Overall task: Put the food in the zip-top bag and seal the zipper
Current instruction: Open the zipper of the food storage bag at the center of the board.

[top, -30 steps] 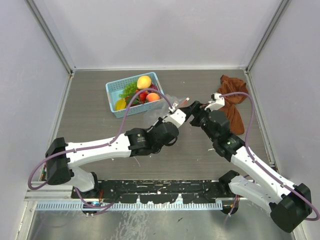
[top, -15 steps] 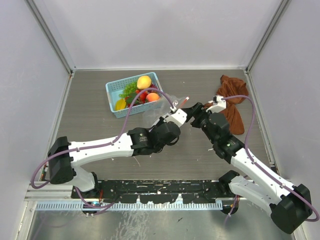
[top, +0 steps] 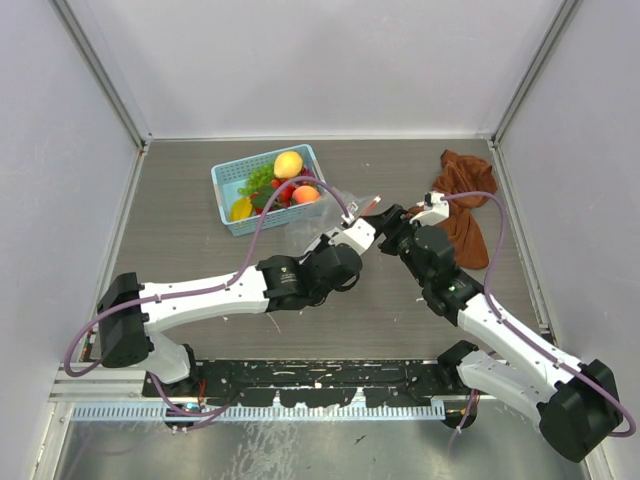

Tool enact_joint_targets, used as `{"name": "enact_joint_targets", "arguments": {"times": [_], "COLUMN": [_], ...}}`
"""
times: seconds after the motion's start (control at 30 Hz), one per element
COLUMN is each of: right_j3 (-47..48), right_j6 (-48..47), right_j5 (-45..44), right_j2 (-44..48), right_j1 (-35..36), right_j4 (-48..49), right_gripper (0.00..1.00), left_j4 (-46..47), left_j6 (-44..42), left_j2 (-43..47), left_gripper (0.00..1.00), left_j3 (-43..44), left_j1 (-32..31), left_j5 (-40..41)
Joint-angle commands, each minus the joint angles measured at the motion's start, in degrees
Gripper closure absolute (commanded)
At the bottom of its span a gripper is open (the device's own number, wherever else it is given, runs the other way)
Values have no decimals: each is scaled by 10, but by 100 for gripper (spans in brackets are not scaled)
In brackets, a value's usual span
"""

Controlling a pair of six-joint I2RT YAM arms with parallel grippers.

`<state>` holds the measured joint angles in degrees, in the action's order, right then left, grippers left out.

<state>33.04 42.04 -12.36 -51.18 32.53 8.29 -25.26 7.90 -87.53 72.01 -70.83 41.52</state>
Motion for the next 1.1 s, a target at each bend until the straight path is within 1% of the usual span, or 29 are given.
{"name": "enact_joint_targets", "arguments": {"times": [0.0,0.3,0.57,0.73,1.07], "right_j3": [-8,-23,-17,-12,-2], "right_j6": [16,19,21,34,51], "right_j5": [-8,-16,-7,40,94], "right_j2": [-6,-6,-18,-35,-52], "right_j1": [2,2,2,2,2], "right_j4": [51,46,39,46,63], "right_gripper": [24,31,32,32,32], "left_j4": [26,31,39,44,44], "left_j6": [7,17,13,9,4], "left_j2": [-1,0,-1,-7,-26], "left_gripper": [100,100,100,100,100], "left_j3": [27,24,18,15,19], "left_j1": [-3,-3,-7,-12,-17], "left_j5": [1,-3,-10,-6,4]}}
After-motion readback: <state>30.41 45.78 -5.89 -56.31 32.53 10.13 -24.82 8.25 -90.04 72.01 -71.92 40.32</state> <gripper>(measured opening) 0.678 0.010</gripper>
